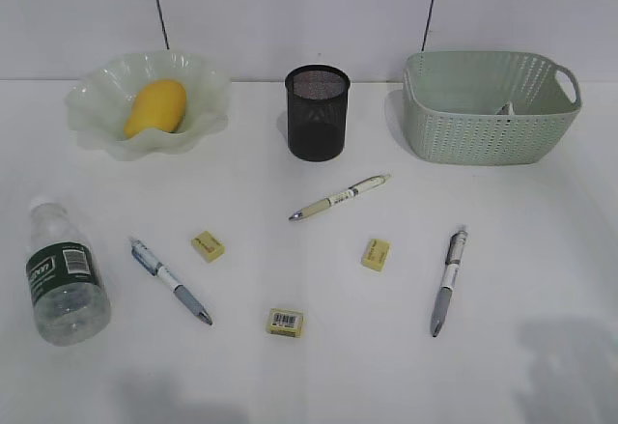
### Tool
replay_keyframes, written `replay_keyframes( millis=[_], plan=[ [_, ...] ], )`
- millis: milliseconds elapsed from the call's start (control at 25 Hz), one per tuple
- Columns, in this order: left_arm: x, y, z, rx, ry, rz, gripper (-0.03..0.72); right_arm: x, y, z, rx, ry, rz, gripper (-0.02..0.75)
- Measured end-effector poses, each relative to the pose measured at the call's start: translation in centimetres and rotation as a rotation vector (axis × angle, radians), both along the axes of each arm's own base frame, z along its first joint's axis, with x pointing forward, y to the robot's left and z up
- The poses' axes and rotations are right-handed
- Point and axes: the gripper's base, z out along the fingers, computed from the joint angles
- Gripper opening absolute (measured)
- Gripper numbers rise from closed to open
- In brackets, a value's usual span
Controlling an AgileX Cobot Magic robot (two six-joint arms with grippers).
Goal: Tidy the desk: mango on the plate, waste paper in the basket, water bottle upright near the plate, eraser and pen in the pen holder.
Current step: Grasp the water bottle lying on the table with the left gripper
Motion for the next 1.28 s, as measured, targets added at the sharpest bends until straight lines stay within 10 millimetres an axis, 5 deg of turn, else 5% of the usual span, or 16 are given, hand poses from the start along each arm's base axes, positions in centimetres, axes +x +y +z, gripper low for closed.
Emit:
replay_keyframes(
  millis=[360, 1080, 1280],
  plan=[
    [0.0, 0.0, 0.0, 0.0, 0.0, 0.0, 0.412, -2.4, -0.2, -3.6, -0.017, -0.015, 0.018, 0.584],
    [0.0, 0.0, 0.1, -0.002, -0.003, -0.001, 0.407, -1.8, -0.2, -4.2, -0.023, -0.048, 0.015, 0.563],
    [1.3, -0.4, 2.3, -0.006, -0.017, -0.002, 0.414, -1.8, -0.2, -4.2, -0.023, -0.049, 0.014, 0.563]
  ],
)
